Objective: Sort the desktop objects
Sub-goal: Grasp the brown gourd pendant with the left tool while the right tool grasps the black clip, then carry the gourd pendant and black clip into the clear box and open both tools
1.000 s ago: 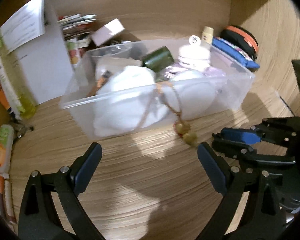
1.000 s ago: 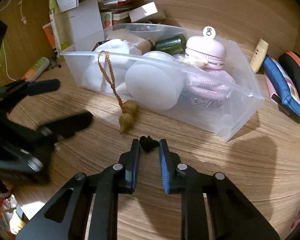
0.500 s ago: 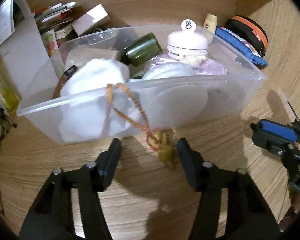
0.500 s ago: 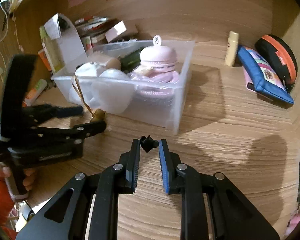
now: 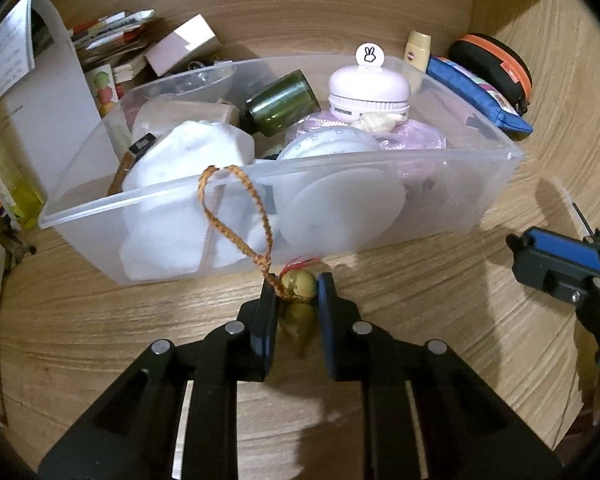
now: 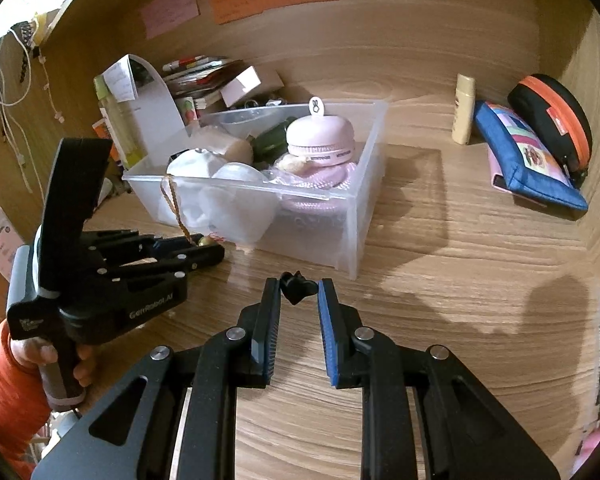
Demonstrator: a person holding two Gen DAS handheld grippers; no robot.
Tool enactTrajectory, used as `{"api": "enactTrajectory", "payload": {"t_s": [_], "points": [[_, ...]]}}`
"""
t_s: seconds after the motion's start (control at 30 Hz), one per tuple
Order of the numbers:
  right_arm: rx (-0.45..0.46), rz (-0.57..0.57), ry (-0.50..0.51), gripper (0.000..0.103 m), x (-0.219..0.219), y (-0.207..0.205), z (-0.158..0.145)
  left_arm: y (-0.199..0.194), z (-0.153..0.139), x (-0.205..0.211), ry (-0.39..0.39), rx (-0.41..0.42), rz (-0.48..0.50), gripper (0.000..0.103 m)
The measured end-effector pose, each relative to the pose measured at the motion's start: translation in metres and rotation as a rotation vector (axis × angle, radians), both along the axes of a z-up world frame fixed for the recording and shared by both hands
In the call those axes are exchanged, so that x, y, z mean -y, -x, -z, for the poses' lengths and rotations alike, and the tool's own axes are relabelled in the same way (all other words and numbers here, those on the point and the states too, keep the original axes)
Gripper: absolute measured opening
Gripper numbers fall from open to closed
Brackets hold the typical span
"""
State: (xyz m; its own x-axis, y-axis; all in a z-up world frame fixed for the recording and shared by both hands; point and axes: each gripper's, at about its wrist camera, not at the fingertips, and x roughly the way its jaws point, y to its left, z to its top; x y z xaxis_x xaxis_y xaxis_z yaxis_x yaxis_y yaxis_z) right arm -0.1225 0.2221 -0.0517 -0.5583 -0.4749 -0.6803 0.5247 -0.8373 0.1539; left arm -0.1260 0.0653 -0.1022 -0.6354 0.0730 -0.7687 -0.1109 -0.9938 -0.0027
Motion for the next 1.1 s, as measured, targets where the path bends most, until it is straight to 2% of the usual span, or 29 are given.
{"api": "enactTrajectory", "payload": {"t_s": [0.2, 0.63, 0.9, 1.1], "points": [[-0.007, 0.003, 0.007, 0.017, 0.004, -0.002, -0.006, -0.017, -0.015, 0.011, -0.043, -0.048, 0.002, 0.018], [-0.069, 0.041, 0.029, 0.017, 0.005, 0.004, -0.036, -0.031, -0.075, 0.041, -0.132, -0.200, 0.005, 0.018], [-0.113, 0.058, 0.028, 0.017, 0.008, 0.016, -0.054, -0.018, -0.096, 0.046, -0.168, -0.237, 0.025, 0.018], [-0.123, 0.081, 0.039, 0.017, 0.006, 0.033, -0.062, 0.003, -0.101, 0.047, -0.181, -0.220, 0.045, 0.018]]}}
